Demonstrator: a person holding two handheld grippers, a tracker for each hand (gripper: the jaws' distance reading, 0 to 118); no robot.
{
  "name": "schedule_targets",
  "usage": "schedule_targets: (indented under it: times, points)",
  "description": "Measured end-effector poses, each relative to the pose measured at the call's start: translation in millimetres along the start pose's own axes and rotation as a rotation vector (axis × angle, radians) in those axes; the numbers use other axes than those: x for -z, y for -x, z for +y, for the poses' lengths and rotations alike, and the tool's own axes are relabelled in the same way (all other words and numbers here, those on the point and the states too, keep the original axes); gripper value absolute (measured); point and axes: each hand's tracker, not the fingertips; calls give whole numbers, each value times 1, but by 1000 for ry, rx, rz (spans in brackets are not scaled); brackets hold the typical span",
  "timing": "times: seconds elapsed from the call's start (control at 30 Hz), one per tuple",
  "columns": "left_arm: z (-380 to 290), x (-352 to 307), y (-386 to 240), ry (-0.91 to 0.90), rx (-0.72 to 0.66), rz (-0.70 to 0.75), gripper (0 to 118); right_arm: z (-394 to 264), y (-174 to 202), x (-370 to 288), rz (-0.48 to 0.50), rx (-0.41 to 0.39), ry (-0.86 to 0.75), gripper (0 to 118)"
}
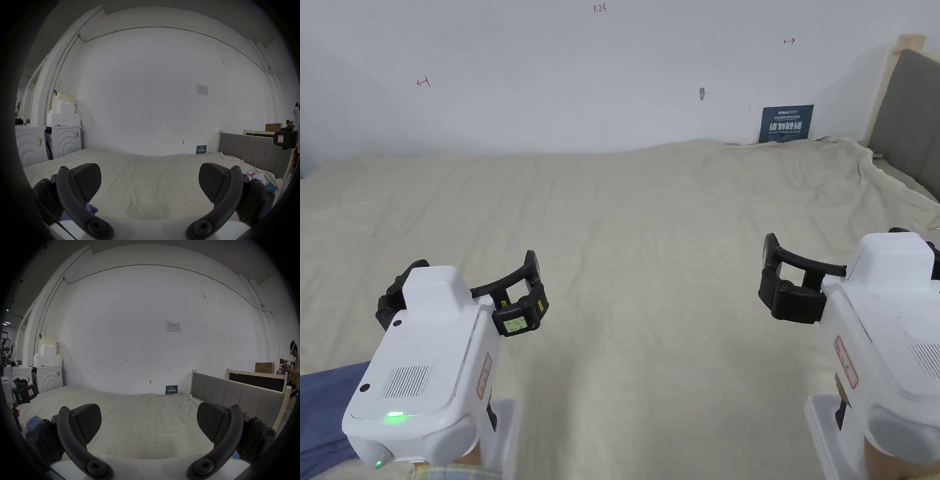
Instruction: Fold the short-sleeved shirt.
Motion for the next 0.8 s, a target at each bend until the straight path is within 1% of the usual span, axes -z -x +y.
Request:
schedule_targets:
  times: [0.8]
  points:
    - [0, 0, -2, -1, 8, -6, 118, 2, 1, 2, -1, 7, -10, 116]
